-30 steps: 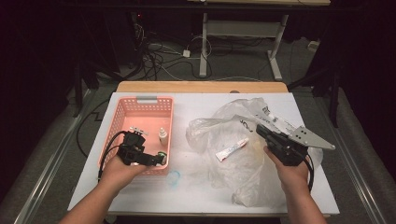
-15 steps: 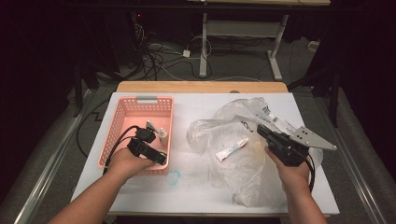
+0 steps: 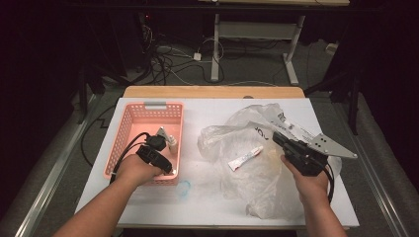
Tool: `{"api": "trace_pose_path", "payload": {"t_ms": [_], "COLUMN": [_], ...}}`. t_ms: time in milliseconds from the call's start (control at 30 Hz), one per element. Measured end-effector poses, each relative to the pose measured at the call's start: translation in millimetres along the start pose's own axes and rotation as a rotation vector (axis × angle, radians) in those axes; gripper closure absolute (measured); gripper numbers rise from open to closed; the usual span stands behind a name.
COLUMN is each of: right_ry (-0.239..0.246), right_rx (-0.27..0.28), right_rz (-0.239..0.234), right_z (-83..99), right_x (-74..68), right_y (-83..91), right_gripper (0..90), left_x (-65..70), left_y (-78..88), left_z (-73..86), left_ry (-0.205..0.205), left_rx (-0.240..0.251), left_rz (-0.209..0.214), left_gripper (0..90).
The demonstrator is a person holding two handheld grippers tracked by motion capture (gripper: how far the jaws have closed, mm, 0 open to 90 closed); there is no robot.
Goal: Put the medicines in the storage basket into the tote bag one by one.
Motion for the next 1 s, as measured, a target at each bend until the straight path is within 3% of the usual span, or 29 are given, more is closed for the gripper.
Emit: {"api": "trace_pose_path", "payload": {"t_ms": [100, 367, 500, 667, 1000], "right_ry": [0.000, 0.006, 0.006, 0.009, 0.011], "right_rx": [0.001, 0.004, 0.006, 0.000, 0.000], "right_rz": [0.000, 0.000, -0.001, -0.001, -0.003], "right_z": [-0.4, -1.1, -1.3, 0.2, 0.8], "right_x": [0.0, -0.3, -1.2, -1.1, -2.0], "right_y": [0.2, 0.3, -0.4, -0.6, -1.7], "right_gripper": [90.0, 90.0, 90.0, 90.0, 90.0], "left_x": [-0.1, 0.4, 0.8, 2.6, 9.0], "left_y": [-2.1, -1.6, 0.5, 3.6, 14.3], "left_z": [0.7, 1.2, 0.2, -0.4, -4.8], "left_ry": [-0.015, -0.032, -0.038, -0.033, -0.078], "left_rx": [-0.019, -0.004, 0.032, 0.075, 0.227], "left_rz": [-0.020, -0.019, -0.017, 0.015, 0.029], "left_gripper": [49.8, 53.8, 54.0, 54.0, 54.0]}}
Point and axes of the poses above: each handheld gripper's, and its own axes: y roughly backward along the jaws, z roughly out of its underside, x roughly to its right, the point moved 10 cm from there along -y, roughly forward along the jaws, and after that the axes turned 12 degrees about x, right-handed, at the moved point
